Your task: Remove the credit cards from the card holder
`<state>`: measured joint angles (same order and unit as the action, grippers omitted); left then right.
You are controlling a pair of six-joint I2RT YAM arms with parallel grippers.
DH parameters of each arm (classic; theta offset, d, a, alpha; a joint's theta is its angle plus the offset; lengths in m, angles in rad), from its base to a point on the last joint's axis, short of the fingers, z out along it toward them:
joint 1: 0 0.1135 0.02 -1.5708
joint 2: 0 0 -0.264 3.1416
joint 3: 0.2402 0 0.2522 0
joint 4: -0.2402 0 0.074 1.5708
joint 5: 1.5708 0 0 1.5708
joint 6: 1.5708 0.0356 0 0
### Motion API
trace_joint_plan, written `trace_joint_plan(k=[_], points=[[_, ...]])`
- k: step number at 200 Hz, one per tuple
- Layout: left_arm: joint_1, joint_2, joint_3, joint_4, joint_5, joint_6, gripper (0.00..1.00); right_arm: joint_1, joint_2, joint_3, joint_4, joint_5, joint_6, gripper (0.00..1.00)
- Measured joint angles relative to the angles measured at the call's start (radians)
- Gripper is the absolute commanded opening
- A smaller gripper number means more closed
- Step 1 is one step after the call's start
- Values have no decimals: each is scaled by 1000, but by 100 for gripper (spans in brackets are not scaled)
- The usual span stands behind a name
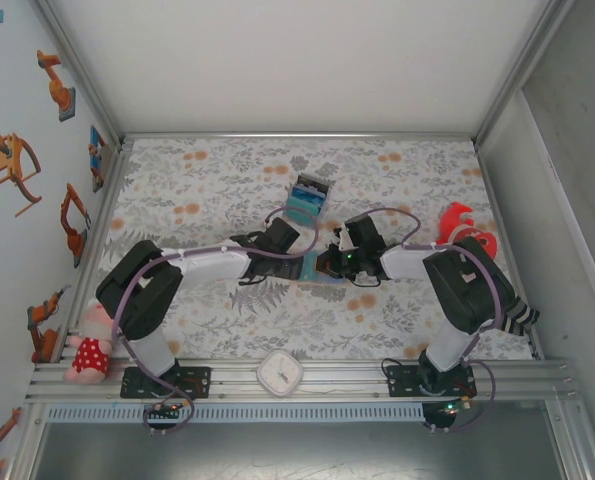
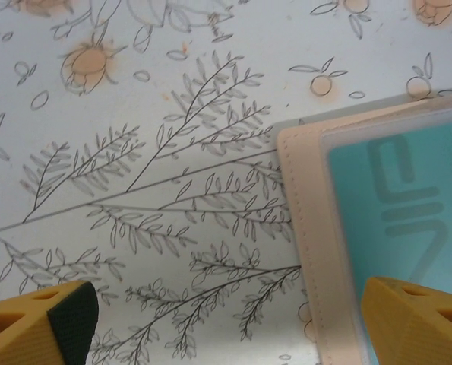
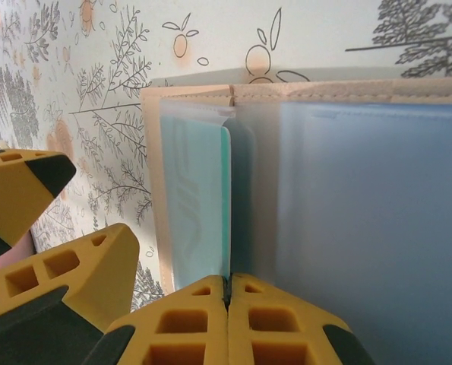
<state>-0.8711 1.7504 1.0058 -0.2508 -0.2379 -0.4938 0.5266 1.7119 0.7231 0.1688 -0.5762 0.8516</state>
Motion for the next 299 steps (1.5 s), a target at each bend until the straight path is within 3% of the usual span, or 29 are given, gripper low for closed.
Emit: trace_joint_plan(k=[79, 299], points=[[0, 97, 82, -14, -9, 73, 90, -5, 5, 6, 0, -2, -4, 2], [8, 160, 145, -19, 29, 73, 81, -50, -45, 3, -88, 42, -71, 0]])
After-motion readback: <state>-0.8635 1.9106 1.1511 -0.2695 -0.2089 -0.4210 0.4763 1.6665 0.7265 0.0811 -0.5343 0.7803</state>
